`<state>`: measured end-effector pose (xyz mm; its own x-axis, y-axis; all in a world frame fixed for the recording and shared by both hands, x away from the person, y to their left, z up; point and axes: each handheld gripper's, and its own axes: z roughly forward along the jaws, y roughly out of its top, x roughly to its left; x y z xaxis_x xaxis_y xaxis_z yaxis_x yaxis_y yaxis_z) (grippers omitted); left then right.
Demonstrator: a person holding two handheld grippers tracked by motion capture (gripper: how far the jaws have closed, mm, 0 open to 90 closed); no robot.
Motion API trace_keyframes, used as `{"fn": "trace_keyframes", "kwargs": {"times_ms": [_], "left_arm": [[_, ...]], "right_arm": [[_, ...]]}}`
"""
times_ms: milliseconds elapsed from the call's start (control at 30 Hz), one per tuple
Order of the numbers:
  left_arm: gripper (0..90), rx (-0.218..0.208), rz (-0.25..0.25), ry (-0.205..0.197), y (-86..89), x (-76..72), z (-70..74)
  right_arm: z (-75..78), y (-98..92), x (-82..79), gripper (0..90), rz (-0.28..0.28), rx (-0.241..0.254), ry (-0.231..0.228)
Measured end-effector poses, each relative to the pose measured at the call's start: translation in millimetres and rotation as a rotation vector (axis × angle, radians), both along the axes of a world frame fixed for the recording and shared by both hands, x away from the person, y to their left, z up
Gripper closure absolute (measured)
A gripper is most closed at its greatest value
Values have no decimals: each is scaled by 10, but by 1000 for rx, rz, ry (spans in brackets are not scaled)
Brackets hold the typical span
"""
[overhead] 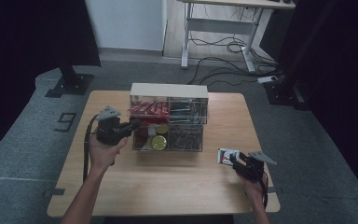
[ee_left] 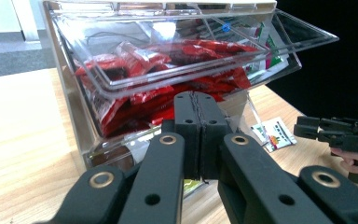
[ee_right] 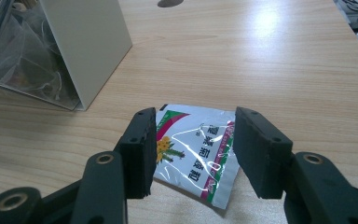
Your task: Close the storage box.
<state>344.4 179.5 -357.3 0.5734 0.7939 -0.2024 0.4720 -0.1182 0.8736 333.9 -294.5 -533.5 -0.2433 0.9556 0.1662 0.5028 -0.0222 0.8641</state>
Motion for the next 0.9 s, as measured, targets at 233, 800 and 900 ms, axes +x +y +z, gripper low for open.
{"fn": "trace_keyframes", "kwargs": {"times_ms": [233,800,900], "left_arm": [[830,-12,-3,-9,78,-96,-60],[512,38,25,-29,315,-515,-620],[473,49,18,-26,343,-541,-768]], "right_arm": [[13,25,-14,490,15,-4,-7],[25,33,-74,485,78,-6,-30],[15,44,-77,485,89,-9,-25]]}}
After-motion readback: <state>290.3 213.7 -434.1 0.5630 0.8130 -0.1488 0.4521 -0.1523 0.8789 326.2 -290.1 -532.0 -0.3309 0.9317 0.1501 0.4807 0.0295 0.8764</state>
